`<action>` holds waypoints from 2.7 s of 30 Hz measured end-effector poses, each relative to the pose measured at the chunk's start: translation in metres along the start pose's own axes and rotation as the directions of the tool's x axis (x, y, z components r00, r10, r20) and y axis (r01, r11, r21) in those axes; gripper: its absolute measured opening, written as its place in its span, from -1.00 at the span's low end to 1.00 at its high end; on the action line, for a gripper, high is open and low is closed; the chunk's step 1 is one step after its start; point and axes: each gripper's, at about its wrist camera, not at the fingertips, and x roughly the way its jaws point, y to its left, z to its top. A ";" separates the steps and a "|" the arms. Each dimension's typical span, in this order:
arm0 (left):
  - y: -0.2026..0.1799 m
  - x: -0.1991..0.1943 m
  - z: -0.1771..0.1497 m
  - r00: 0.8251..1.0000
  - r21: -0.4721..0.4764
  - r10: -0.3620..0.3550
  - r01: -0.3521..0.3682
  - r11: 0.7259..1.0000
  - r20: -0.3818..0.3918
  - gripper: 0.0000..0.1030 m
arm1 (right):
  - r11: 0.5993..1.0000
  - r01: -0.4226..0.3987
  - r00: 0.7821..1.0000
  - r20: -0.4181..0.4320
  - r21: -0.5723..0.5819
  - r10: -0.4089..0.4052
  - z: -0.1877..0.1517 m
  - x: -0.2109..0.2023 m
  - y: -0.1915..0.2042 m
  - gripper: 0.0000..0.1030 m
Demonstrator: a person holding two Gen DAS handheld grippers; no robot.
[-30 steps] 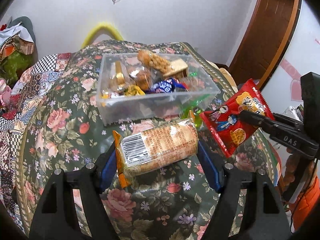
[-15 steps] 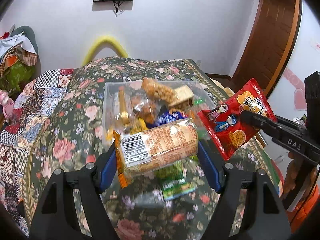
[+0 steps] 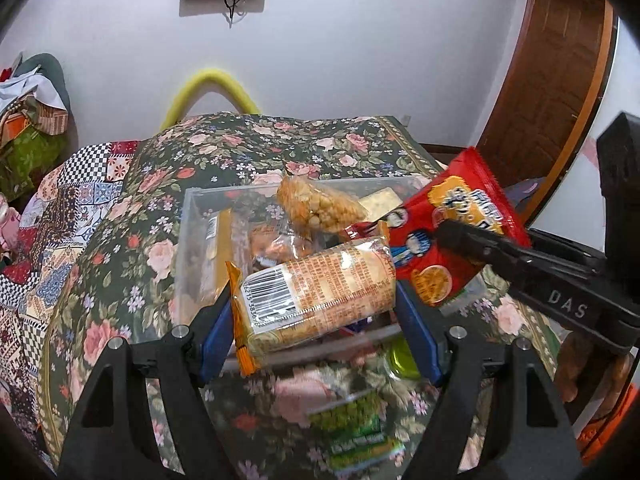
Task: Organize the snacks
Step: 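Carry both held snacks into the clear box and open both tools, then grasp the green pea snack bag with the left tool while the right tool grasps the green-capped bottle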
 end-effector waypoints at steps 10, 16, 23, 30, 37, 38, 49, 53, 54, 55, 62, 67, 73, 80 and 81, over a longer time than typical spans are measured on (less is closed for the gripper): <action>-0.002 0.040 0.006 0.999 0.002 -0.002 0.002 1.000 -0.035 0.45 | 1.000 -0.003 1.000 -0.023 -0.024 0.002 0.002 0.023 -0.009 -0.52; 0.003 0.051 0.006 0.999 -0.005 0.017 -0.017 1.000 -0.038 0.45 | 1.000 0.000 1.000 -0.020 -0.011 0.000 -0.001 0.026 -0.017 -0.49; 0.001 0.058 0.005 0.998 0.013 0.034 -0.034 0.999 -0.045 0.49 | 0.997 0.061 0.998 -0.020 -0.040 -0.062 -0.008 0.027 -0.016 -0.30; -0.002 0.051 0.004 0.997 0.011 -0.022 0.023 1.000 -0.078 0.63 | 0.996 0.083 0.995 -0.048 -0.016 -0.084 -0.013 0.021 -0.025 0.04; -0.007 0.035 -0.001 0.997 0.022 -0.015 0.017 1.000 -0.073 0.65 | 0.985 0.160 0.987 -0.019 -0.065 -0.162 -0.018 0.005 -0.019 0.41; -0.006 0.031 -0.002 0.998 0.021 -0.014 0.015 1.000 -0.067 0.65 | 0.981 0.180 0.984 0.002 -0.072 -0.180 -0.019 0.000 -0.018 0.47; -0.006 -0.012 -0.010 1.000 0.011 0.006 -0.006 1.000 -0.022 0.69 | 0.982 0.181 0.983 0.020 -0.046 -0.180 -0.040 -0.032 -0.019 0.64; -0.007 -0.023 -0.023 0.999 0.022 0.018 -0.017 1.000 -0.032 0.71 | 0.983 0.176 0.984 0.019 -0.049 -0.175 -0.048 -0.040 -0.013 0.65; -0.007 -0.025 -0.027 0.999 0.024 0.019 -0.018 1.000 -0.038 0.71 | 0.984 0.172 0.985 0.018 -0.047 -0.172 -0.050 -0.040 -0.012 0.65; -0.007 -0.026 -0.031 0.999 0.024 0.018 -0.017 1.000 -0.044 0.72 | 0.986 0.164 0.986 0.015 -0.041 -0.164 -0.052 -0.041 -0.011 0.65; -0.007 -0.022 -0.062 0.993 0.027 0.009 -0.006 1.000 -0.117 0.72 | 0.990 0.130 0.989 -0.058 -0.051 -0.132 -0.071 -0.022 -0.004 0.63; -0.009 -0.009 -0.081 0.984 0.036 0.006 0.001 0.999 -0.179 0.72 | 0.991 0.101 0.987 -0.113 -0.089 -0.111 -0.078 -0.004 0.005 0.32; -0.010 0.009 -0.094 0.976 0.020 -0.006 0.011 1.000 -0.220 0.72 | 0.990 0.103 0.984 -0.139 -0.095 -0.115 -0.078 0.014 0.010 0.13; -0.010 0.028 -0.105 0.970 0.013 0.006 -0.003 1.000 -0.241 0.53 | 0.991 0.109 0.978 -0.170 -0.079 -0.121 -0.079 0.028 0.008 0.01; -0.008 0.032 -0.107 0.967 0.008 0.003 -0.001 1.000 -0.253 0.50 | 0.991 0.108 0.978 -0.171 -0.075 -0.119 -0.079 0.029 0.007 0.01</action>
